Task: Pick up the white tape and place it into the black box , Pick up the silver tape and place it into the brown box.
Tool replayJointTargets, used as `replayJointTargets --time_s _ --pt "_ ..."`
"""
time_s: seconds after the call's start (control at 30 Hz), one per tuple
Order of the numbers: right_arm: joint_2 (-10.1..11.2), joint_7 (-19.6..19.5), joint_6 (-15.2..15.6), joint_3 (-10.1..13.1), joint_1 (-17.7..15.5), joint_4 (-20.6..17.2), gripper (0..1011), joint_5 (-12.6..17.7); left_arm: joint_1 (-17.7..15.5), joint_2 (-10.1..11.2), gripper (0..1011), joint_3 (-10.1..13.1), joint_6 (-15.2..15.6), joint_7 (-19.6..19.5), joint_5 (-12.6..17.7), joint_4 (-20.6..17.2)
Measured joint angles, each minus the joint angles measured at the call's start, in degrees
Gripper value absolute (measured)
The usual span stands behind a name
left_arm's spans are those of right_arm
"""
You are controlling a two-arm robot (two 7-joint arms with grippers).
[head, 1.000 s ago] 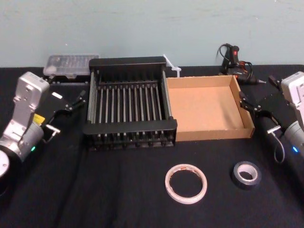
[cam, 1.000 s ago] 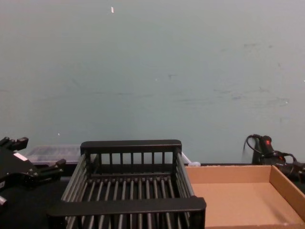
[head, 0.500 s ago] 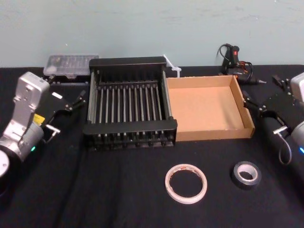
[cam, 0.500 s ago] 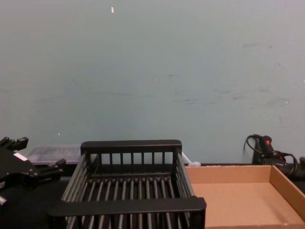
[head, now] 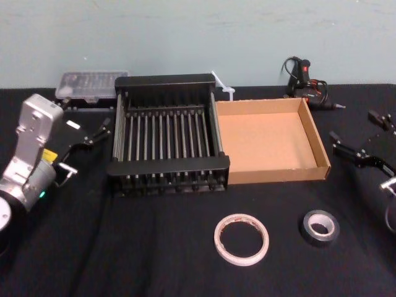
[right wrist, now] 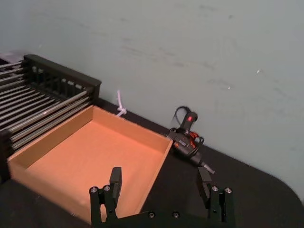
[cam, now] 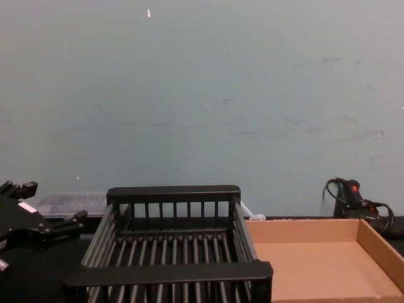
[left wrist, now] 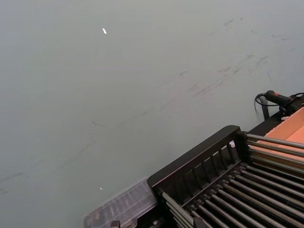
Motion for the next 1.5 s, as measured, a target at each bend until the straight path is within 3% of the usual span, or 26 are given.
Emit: replayJointTargets --time_s 0.1,0.37,0.7,1.07,1.5 --pt "1.7 1.6 1.6 2.0 -2.9 -2.5 1002 1.9 0.0 0.0 1001 0.0 0.0 0.0 0.0 0.0" --pt "3.9 4.5 4.7 4.6 -7.8 -6.0 1003 4.6 0.0 0.0 1001 0.0 0.0 0.0 0.0 0.0" --pt "5.3 7.5 7.6 5.8 -12.0 -7.8 1003 5.7 0.0 0.0 1002 0.0 0.0 0.0 0.0 0.0" --pt "5.5 10.3 10.6 5.5 -13.1 -7.7 1002 4.8 0.0 0.0 1001 0.0 0.0 0.0 0.0 0.0" --pt "4.2 12.9 13.5 5.1 -12.2 -6.5 1002 3.6 0.0 0.0 1001 0.0 0.0 0.0 0.0 0.0"
